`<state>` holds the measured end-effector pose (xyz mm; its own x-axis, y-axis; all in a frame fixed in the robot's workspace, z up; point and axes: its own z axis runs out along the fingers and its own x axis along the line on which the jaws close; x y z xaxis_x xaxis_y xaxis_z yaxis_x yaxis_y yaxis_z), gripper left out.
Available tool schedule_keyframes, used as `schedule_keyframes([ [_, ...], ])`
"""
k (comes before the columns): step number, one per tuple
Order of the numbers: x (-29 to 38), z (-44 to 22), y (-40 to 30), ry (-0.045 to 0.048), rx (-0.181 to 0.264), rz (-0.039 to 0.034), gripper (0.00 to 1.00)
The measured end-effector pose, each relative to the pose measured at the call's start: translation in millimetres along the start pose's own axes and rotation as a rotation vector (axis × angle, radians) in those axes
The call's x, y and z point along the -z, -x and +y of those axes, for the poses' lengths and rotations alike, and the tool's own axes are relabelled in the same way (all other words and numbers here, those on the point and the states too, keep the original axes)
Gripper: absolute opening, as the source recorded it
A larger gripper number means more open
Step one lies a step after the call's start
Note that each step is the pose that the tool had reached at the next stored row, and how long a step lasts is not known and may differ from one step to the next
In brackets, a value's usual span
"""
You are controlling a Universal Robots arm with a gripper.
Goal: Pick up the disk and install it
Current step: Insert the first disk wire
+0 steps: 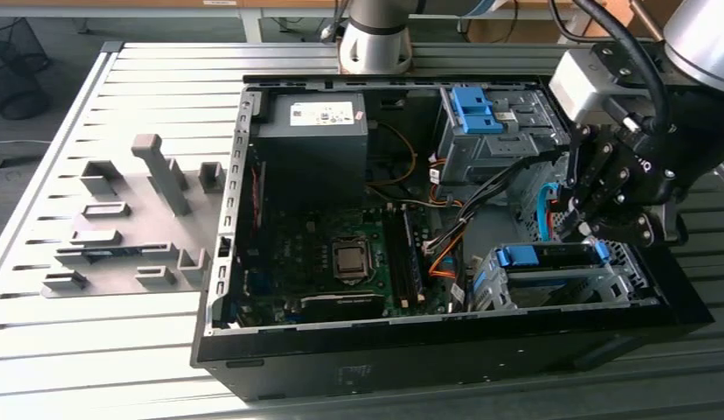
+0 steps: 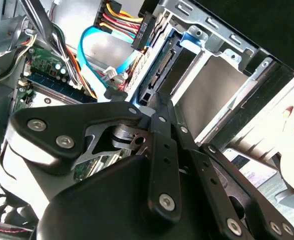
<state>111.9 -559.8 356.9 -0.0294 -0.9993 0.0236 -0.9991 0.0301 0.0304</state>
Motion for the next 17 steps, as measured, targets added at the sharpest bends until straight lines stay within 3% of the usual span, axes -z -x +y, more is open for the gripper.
schedule_keyframes([
  [4,0.3,-3.0,3.0,-0.0001,0.001,0.0001,0.11],
  [7,0.3,-9.0,6.2,0.0004,0.001,0.0001,0.11],
  [13,0.6,-15.9,20.9,0.0012,0.000,0.0067,0.11],
  [17,1.6,-16.9,25.2,0.0051,0.002,0.0079,0.11],
])
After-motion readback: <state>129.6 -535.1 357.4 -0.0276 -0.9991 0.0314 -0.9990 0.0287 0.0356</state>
